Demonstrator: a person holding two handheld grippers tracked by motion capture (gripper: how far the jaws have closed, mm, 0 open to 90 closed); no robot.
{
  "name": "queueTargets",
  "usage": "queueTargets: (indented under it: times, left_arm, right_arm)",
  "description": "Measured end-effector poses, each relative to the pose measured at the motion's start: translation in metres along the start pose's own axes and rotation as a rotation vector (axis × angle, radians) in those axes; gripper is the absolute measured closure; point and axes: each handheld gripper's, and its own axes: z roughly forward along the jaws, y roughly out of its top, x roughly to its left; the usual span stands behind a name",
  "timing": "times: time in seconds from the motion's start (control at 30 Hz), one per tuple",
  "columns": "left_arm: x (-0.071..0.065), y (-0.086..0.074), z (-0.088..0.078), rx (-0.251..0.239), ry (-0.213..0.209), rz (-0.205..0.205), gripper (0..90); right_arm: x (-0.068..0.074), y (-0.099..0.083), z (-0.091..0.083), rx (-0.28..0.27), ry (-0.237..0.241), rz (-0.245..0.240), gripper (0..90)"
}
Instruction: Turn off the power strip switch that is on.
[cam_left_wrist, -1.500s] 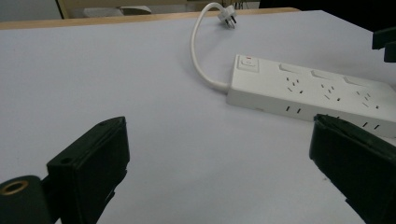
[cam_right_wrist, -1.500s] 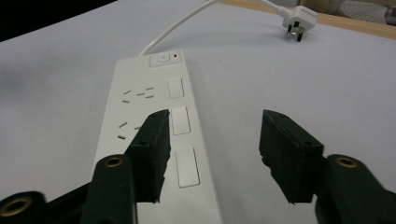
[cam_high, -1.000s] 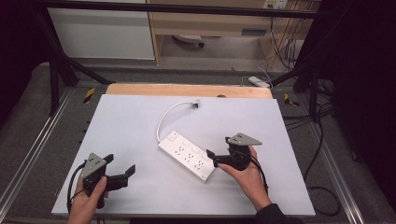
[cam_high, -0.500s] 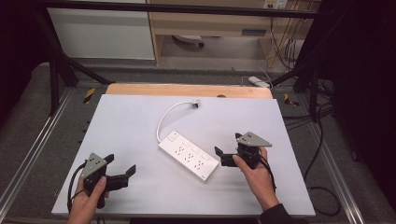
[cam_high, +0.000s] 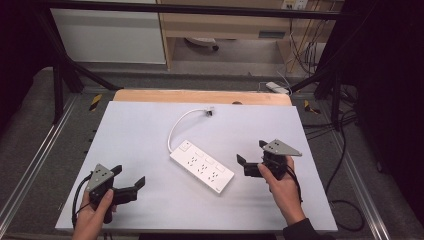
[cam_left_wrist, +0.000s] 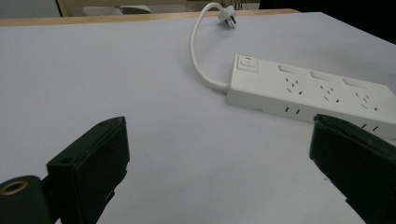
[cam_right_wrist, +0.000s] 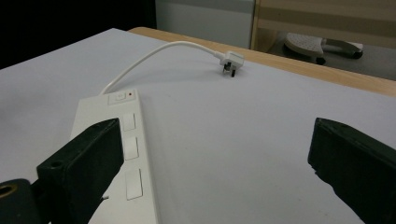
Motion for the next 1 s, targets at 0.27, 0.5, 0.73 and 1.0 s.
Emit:
queueTargets:
  times: [0.27,0.5,0.73,1.0]
  left_arm:
    - [0.000,0.000,0.000,0.000,-0.005,0.003,5.1]
    - [-0.001,0.001,-0.001,-0.003,-0.007,0.003,5.1]
    - [0.000,0.001,-0.001,-0.009,-0.006,-0.002,5.1]
    - [0.000,0.001,-0.002,-0.010,-0.007,0.001,5.1]
  right_arm:
    - [-0.003,0.003,-0.005,-0.005,-0.001,-0.002,3.5]
    - [-0.011,0.007,-0.016,-0.024,-0.009,0.008,3.3]
    - [-0.021,0.008,-0.030,-0.042,-0.023,0.021,3.6]
    - [-0.033,0.004,-0.051,-0.060,-0.039,0.035,4.5]
